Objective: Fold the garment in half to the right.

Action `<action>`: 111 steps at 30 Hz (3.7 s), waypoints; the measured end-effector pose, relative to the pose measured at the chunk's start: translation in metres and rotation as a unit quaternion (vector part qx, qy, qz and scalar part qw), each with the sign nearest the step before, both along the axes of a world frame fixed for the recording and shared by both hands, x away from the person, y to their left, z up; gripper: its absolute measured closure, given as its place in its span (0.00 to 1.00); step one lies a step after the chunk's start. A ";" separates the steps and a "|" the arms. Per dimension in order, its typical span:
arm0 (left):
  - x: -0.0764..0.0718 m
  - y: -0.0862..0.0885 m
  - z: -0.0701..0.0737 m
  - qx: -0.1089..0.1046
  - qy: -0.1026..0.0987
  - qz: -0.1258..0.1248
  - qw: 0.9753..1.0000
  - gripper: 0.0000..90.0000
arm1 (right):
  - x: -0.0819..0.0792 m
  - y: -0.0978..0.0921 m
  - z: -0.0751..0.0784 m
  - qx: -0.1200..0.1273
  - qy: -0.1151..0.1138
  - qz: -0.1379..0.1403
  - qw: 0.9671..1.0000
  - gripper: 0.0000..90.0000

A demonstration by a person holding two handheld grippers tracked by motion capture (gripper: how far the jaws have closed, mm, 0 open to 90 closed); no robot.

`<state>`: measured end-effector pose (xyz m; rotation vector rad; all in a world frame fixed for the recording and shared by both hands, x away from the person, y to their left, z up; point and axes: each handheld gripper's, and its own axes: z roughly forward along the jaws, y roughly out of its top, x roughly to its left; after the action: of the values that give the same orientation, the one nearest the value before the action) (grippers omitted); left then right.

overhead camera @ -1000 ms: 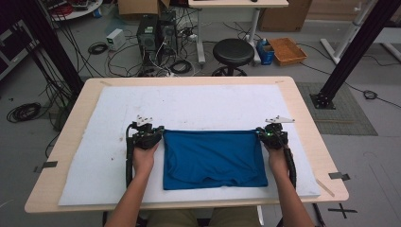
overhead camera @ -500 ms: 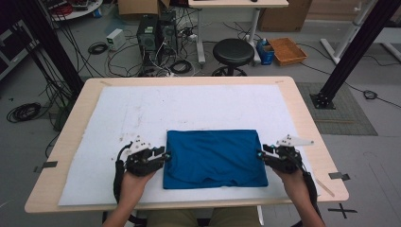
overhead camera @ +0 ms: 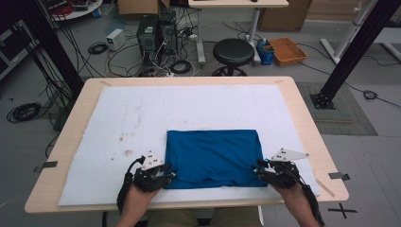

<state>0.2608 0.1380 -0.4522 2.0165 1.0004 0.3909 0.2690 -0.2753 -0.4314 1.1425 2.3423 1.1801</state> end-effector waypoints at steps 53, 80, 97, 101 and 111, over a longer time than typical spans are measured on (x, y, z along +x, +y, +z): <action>0.037 0.071 0.028 -0.142 -0.146 0.046 0.978 0.31 | 0.053 -0.042 0.019 0.024 -0.099 -0.119 0.988 0.23; 0.035 0.072 0.028 -0.145 -0.145 0.052 0.977 0.29 | 0.034 -0.065 0.006 0.030 -0.113 -0.117 0.986 0.23; 0.032 0.065 0.029 -0.140 -0.139 0.057 0.979 0.29 | 0.029 -0.065 0.005 0.029 -0.114 -0.108 0.987 0.23; 0.032 0.062 0.029 -0.134 -0.133 0.051 0.981 0.29 | 0.029 -0.067 0.006 0.032 -0.114 -0.113 0.987 0.23; 0.016 0.037 0.022 -0.088 -0.020 0.066 0.994 0.29 | 0.030 -0.062 0.006 0.031 -0.112 -0.108 0.987 0.23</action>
<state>0.2773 0.1748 -0.4305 1.7850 1.1087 0.3978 0.2985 -0.3372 -0.4258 1.1823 1.9740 1.2394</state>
